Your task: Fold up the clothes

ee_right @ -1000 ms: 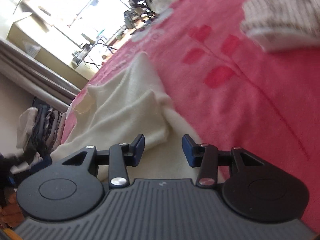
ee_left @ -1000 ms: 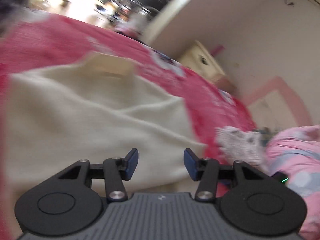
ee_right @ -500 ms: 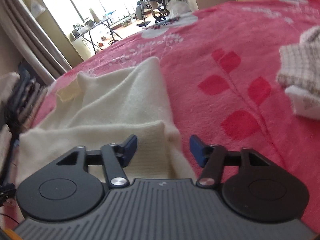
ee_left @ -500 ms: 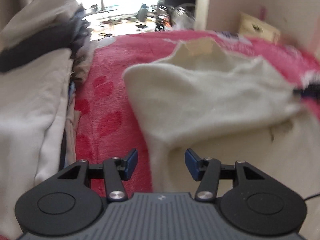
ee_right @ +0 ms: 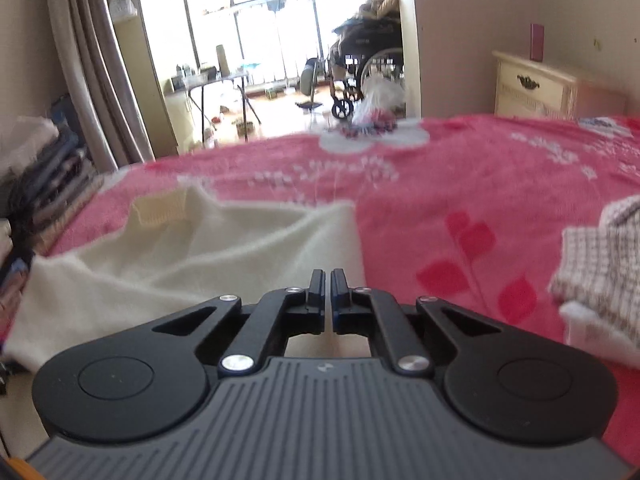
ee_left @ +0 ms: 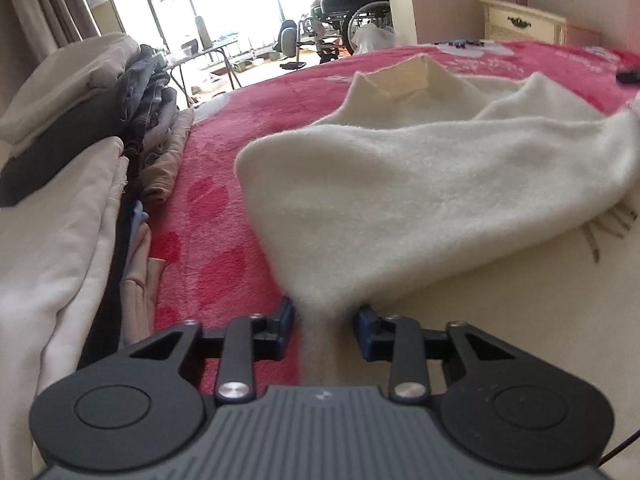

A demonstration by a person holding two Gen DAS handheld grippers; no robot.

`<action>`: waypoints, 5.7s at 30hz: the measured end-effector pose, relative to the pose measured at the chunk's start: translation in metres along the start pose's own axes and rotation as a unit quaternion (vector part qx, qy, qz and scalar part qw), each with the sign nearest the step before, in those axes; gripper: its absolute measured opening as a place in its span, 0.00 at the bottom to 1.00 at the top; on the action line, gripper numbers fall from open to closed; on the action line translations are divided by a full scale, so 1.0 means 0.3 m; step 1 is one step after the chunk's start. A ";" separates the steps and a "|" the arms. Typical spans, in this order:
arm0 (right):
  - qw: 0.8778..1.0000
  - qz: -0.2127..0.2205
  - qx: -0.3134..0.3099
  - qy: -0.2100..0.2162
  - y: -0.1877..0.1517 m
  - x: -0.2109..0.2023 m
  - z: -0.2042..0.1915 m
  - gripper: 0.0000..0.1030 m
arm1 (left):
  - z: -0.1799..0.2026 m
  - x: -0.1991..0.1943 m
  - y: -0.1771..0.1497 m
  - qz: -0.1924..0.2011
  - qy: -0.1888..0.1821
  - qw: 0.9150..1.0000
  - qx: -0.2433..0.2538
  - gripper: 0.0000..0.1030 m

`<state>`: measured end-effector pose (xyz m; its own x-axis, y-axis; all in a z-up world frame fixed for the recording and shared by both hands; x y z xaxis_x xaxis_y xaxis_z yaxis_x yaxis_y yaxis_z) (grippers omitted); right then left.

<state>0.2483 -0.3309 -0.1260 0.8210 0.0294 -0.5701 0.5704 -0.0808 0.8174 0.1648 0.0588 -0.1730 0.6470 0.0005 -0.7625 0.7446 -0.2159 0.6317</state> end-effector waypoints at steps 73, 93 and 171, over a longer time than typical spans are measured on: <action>0.993 -0.072 0.016 0.097 -0.080 0.304 -0.140 0.18 | -0.138 0.173 0.264 0.047 -0.063 0.995 -0.061 0.38; 0.998 -0.046 -0.031 0.042 -0.062 0.311 -0.159 0.18 | -0.210 0.272 0.299 0.082 -0.043 0.982 -0.164 0.55; 0.903 -0.199 0.355 0.134 -0.788 -0.632 0.472 0.25 | 0.183 -0.398 -0.534 -0.167 -0.387 0.881 -0.213 0.36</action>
<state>-0.0453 -0.4585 -0.2228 0.5842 0.4294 -0.6887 0.7416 -0.6272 0.2379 -0.0408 0.0397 -0.1910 0.1973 -0.7078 -0.6783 0.9730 0.0570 0.2236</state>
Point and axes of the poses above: each gripper's, at about its wrist camera, not at the fingertips, and x roughly the way its jaws point, z to its right, y to its top, the point moved 1 cm from there along x, roughly the way its jaws point, and after that the axes turned 8 degrees about -y, right-handed, at the moved point
